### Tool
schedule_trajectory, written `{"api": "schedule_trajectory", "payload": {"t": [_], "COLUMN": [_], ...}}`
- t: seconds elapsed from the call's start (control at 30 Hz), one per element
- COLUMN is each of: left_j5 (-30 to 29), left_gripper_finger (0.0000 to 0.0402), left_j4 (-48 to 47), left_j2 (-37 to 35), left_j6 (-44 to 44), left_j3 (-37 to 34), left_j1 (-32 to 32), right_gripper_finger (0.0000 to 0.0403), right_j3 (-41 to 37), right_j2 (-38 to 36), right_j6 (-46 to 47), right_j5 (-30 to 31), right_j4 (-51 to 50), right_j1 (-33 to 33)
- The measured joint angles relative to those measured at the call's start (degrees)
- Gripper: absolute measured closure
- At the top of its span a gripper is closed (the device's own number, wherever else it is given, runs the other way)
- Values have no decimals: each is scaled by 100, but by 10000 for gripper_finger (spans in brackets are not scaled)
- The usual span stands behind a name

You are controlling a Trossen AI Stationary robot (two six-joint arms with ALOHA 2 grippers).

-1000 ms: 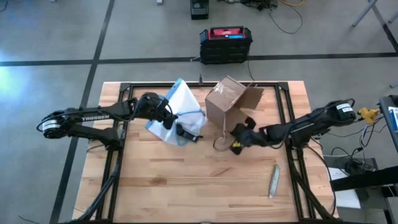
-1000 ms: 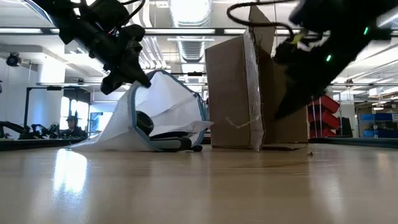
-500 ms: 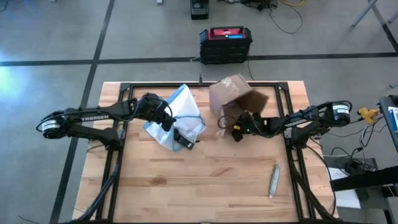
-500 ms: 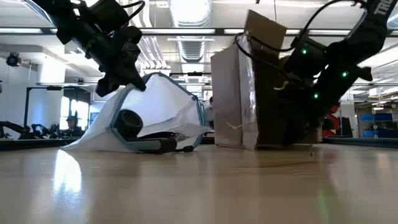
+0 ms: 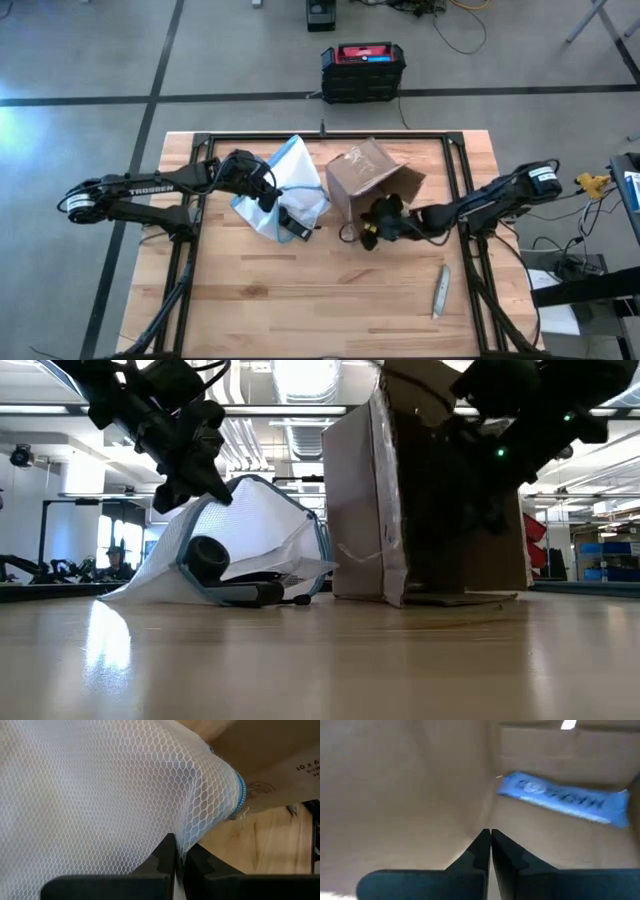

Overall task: Pack items into zip bag
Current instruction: Put the blue wrapped candy into the blue transparent zip bag

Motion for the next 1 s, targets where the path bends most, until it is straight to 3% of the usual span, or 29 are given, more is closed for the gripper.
{"api": "schedule_trajectory", "payload": {"t": [0.1,0.33,0.5,0.63,0.73,0.87,1.0], "left_j5": [-4,248,343,343,337,337,252], "left_gripper_finger": [401,401,401,401,401,401,401], "left_j4": [-13,-60,-312,-513,-559,-584,-645], "left_j2": [0,0,1,2,4,7,7], "left_j6": [161,548,553,640,675,758,839], "left_j3": [0,0,0,0,0,0,0], "left_j1": [2,2,2,2,2,2,20], "right_gripper_finger": [403,403,403,403,403,403,403], "right_j3": [-30,-29,-25,-12,-9,39,120], "right_j2": [522,1793,2254,2454,2643,2991,2921], "right_j6": [-192,-589,-982,-1354,-1334,-882,-187], "right_j5": [337,-108,-210,708,1022,1013,271], "right_j4": [382,2627,4334,4401,4369,4279,3815], "right_j1": [-112,-666,-907,-1097,-1358,-1691,-1853]}}
